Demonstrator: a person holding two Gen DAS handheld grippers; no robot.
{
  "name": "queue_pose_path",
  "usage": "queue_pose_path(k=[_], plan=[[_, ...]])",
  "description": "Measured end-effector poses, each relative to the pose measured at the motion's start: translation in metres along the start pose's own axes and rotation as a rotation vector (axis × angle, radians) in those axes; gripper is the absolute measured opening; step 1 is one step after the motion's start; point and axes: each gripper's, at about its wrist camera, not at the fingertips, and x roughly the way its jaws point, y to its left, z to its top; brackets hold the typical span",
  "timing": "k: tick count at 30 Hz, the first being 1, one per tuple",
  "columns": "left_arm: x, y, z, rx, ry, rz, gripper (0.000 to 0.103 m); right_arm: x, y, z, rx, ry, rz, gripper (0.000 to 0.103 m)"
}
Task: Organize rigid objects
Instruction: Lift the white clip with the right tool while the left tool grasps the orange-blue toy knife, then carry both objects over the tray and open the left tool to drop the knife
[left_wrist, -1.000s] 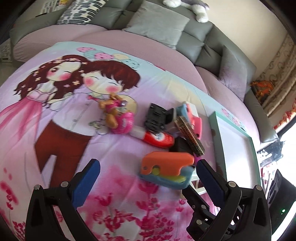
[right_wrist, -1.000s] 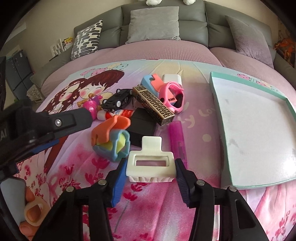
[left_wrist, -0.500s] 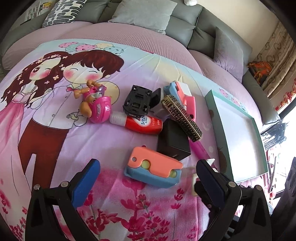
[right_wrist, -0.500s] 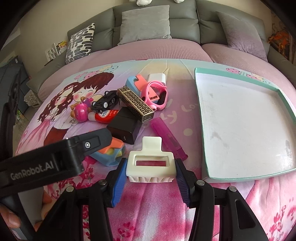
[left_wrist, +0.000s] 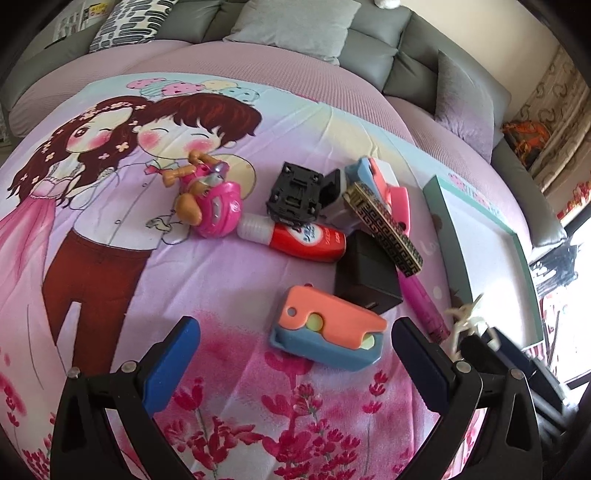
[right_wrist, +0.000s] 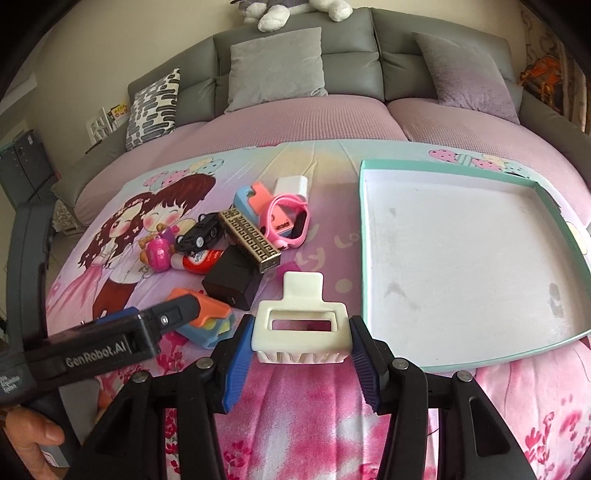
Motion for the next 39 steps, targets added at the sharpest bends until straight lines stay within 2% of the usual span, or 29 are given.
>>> queue_pose_path(k=[8,18,24,25,26,33,39], plan=[[0.013,-0.016,-0.003,0.076,0.025,0.028,0.103,-0.006,-0.012,0.005,0.032,-0.020,-0.006,0.053],[0.027,-0.044,-0.006,0.200,0.035,0.137,0.102,-0.007,-0.016,0.005,0.049,-0.016,0.004,0.053],[0.029,-0.048,-0.004,0.224,0.028,0.174,0.083,-0.008,-0.019,0.005,0.058,-0.014,0.015,0.053],[0.028,-0.048,-0.004,0.232,0.025,0.176,0.076,-0.008,-0.019,0.005,0.060,-0.014,0.019,0.053],[0.027,-0.049,-0.004,0.237,0.021,0.177,0.073,-0.008,-0.020,0.006,0.062,-0.014,0.022,0.053],[0.025,-0.049,0.001,0.210,0.027,0.171,0.073,-0.012,-0.020,0.010,0.072,-0.023,0.052,0.053],[0.008,-0.050,0.008,0.171,-0.009,0.165,0.073,-0.029,-0.025,0.025,0.095,-0.072,0.075,0.053]])
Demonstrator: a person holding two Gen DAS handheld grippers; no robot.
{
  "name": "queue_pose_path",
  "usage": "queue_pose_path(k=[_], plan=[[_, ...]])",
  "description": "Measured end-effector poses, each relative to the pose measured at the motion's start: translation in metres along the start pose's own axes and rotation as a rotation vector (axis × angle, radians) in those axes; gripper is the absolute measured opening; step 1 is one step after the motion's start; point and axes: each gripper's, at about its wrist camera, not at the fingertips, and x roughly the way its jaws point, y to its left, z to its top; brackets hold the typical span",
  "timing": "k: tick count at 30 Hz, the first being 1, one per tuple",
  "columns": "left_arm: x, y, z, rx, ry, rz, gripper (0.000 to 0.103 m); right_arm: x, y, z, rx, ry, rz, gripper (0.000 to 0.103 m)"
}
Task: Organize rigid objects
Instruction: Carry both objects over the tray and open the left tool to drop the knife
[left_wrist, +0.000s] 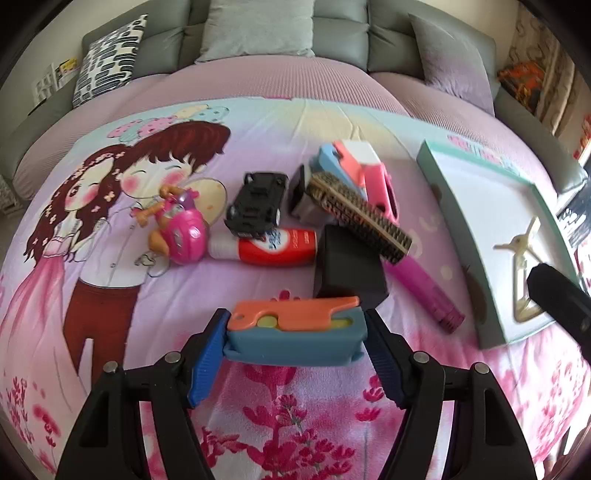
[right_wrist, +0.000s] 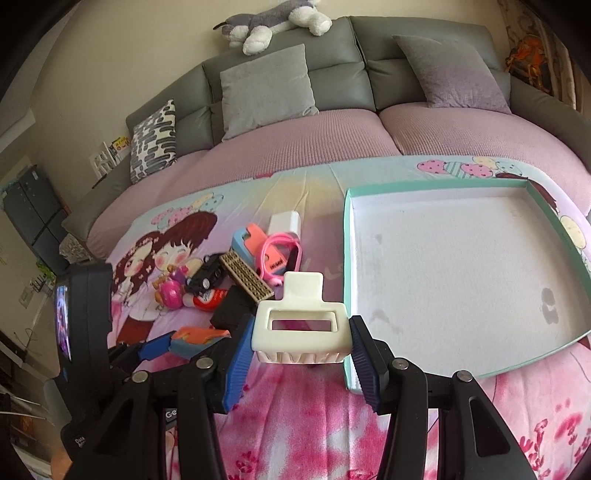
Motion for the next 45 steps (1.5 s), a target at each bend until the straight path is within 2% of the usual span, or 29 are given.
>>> queue_pose_path(k=[3,11,17,25,33,37,45], plan=[[-0.013,0.000,0.008,-0.026,-0.029,-0.010,0.072,-0.013,-0.005,0.015,0.010,-0.054,-0.006,0.053],[-0.052,-0.024,0.032,0.021,-0.129,-0.004,0.072,-0.029,-0.034,0.055,0.060,-0.160,-0.031,0.053],[-0.083,-0.045,0.058,0.079,-0.224,0.018,0.072,-0.024,-0.057,0.073,0.085,-0.175,-0.069,0.053],[-0.090,-0.093,0.095,0.149,-0.314,-0.019,0.072,-0.010,-0.098,0.071,0.116,-0.154,-0.162,0.053],[-0.053,-0.160,0.103,0.207,-0.264,-0.138,0.072,0.000,-0.159,0.062,0.164,-0.108,-0.328,0.053],[-0.028,-0.189,0.098,0.233,-0.217,-0.173,0.073,0.003,-0.180,0.058,0.204,-0.094,-0.348,0.053],[0.010,-0.215,0.094,0.247,-0.165,-0.167,0.073,0.010,-0.188,0.056,0.207,-0.085,-0.358,0.054]])
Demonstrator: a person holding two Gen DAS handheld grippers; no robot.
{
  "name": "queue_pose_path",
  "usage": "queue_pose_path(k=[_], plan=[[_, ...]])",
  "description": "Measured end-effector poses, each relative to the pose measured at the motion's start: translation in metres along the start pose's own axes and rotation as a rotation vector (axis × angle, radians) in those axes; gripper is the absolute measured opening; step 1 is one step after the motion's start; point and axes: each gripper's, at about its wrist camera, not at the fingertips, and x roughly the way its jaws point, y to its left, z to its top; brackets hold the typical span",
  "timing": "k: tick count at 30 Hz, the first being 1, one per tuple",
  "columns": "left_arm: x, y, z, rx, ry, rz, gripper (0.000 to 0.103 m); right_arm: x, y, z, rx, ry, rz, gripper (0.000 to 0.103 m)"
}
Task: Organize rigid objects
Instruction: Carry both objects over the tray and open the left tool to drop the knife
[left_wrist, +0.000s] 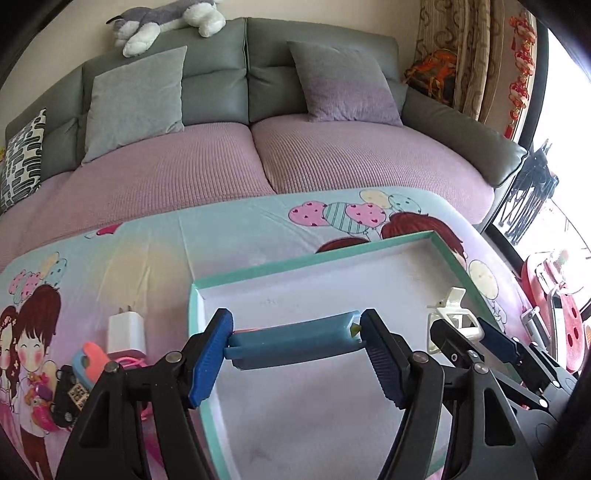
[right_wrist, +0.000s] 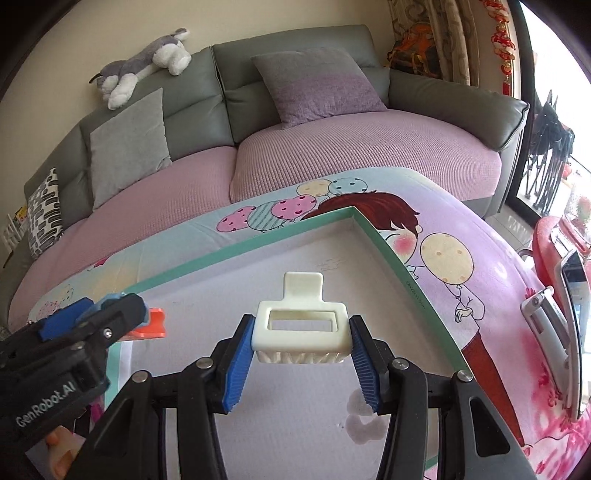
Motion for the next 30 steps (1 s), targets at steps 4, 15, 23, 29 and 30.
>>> queue_pose_path(k=[4,15,23,29,30], plan=[[0.015,0.000,-0.005,-0.019,0.028,0.010,0.073,0.009,-0.004,-0.001,0.001,0.011,-0.012,0.054],[0.038,0.007,-0.008,-0.059,0.057,0.064,0.073,0.024,-0.015,-0.005,0.015,0.048,-0.061,0.054],[0.049,0.008,-0.012,-0.061,0.083,0.105,0.073,0.027,-0.018,-0.006,0.017,0.059,-0.074,0.054],[0.052,0.007,-0.014,-0.052,0.088,0.118,0.073,0.027,-0.018,-0.006,0.014,0.066,-0.075,0.054],[0.051,0.007,-0.014,-0.053,0.088,0.119,0.073,0.027,-0.018,-0.005,0.016,0.067,-0.075,0.054]])
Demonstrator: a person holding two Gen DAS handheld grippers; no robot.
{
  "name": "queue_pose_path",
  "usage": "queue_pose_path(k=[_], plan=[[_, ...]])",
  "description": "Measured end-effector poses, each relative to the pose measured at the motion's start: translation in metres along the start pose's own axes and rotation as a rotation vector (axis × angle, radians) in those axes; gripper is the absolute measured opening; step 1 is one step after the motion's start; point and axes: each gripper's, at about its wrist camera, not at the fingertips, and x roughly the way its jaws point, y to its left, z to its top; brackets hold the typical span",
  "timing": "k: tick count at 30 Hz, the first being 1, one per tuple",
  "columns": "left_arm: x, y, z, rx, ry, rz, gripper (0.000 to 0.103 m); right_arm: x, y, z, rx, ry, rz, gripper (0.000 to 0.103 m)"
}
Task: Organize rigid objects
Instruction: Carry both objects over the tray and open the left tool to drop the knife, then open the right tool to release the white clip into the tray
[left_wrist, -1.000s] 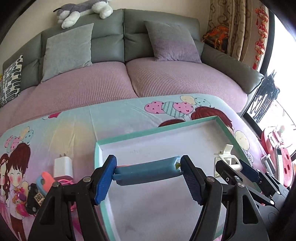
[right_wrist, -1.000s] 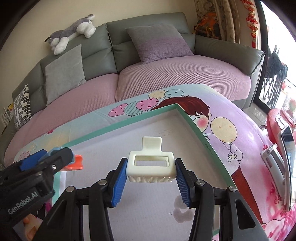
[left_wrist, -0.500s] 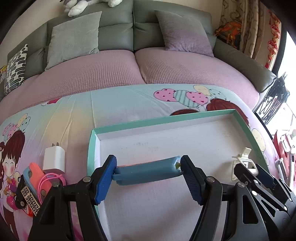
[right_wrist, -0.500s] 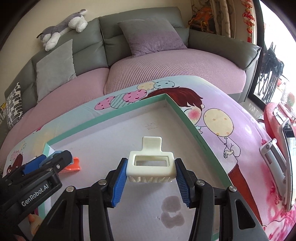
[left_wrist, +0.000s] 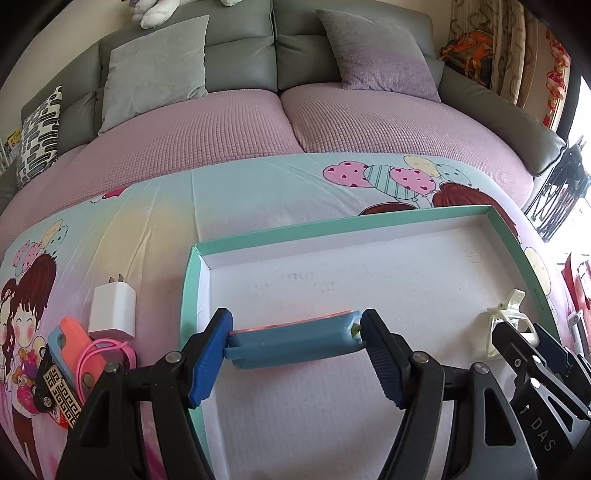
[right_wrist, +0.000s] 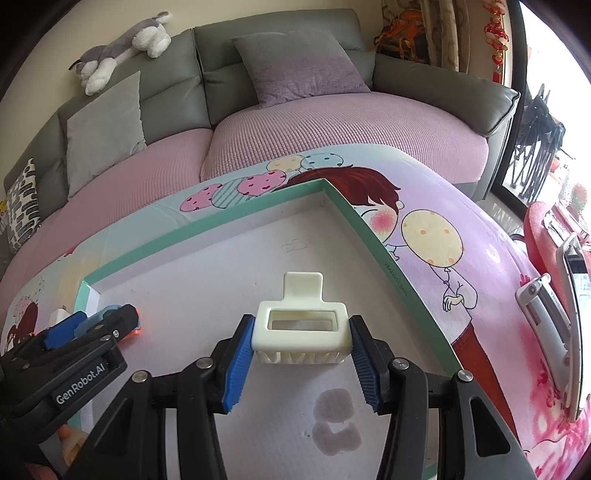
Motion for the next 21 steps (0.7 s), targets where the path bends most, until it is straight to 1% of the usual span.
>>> queue_pose_path(k=[6,10,16,21], plan=[[0.000,-0.002,0.000,0.011,0.004,0.007,0.073,-0.001,0.001,0.000,-0.003,0.004,0.003,0.054],[-0.003,-0.001,0.002,-0.004,-0.002,-0.005,0.073,-0.002,0.001,0.001,0.000,0.003,0.007,0.054],[-0.006,0.004,0.002,-0.020,0.005,0.019,0.073,-0.004,0.002,0.001,-0.009,0.002,0.004,0.054],[-0.015,0.007,0.004,-0.024,-0.018,0.026,0.073,-0.007,0.002,0.003,-0.008,-0.003,0.003,0.055]])
